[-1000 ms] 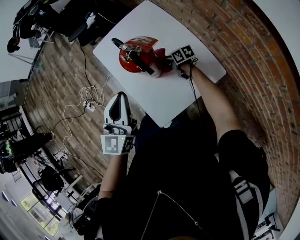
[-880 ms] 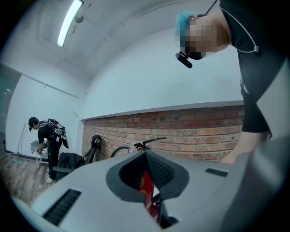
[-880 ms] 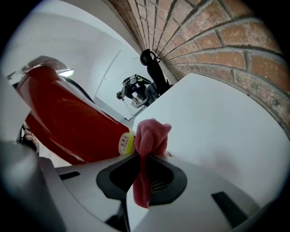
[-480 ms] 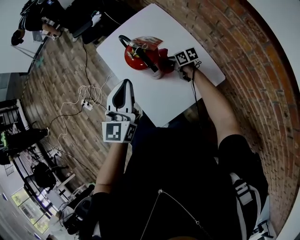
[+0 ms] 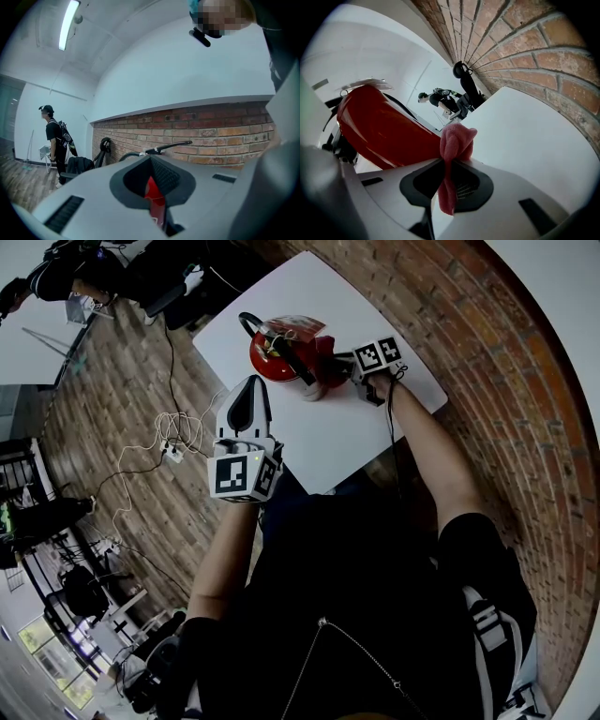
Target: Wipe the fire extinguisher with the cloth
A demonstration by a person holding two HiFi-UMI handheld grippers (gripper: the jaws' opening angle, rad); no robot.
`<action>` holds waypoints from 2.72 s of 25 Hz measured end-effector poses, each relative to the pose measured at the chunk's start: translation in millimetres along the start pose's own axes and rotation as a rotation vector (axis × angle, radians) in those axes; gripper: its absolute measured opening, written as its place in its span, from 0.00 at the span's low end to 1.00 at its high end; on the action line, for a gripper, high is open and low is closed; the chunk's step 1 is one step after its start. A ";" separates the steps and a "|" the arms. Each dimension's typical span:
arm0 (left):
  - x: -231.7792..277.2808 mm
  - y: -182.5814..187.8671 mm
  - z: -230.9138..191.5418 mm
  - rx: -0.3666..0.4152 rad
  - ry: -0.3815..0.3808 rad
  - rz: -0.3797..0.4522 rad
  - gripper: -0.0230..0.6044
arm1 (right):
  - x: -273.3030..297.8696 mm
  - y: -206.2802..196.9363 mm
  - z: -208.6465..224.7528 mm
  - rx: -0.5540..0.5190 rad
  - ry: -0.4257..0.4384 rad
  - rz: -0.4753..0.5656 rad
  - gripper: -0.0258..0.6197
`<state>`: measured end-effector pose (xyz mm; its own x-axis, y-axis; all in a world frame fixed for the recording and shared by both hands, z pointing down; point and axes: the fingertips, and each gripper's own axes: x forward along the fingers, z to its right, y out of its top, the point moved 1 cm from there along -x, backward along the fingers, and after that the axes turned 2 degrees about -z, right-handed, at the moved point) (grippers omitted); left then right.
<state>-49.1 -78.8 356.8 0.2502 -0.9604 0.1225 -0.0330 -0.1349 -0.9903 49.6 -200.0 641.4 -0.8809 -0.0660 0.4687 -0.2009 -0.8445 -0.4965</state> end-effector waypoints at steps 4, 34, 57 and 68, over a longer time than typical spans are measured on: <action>4.9 -1.7 -0.2 -0.018 0.006 -0.006 0.05 | -13.7 6.9 -17.4 0.008 0.043 0.025 0.15; 30.8 -13.2 -14.8 -0.010 0.046 -0.012 0.05 | -100.5 57.3 -143.6 0.263 0.378 0.253 0.15; 38.8 -22.3 -17.9 -0.022 0.039 0.003 0.05 | -118.0 5.1 -83.9 0.444 0.337 0.431 0.15; 30.5 -29.3 -19.4 -0.023 0.038 0.000 0.05 | -70.2 -62.6 10.3 0.544 0.178 0.388 0.15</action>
<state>-59.2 -108.8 390.8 0.2137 -0.9689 0.1252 -0.0555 -0.1400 -0.9886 128.4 -147.9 647.1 -0.9121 -0.3679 0.1808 0.3453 -0.9273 -0.1448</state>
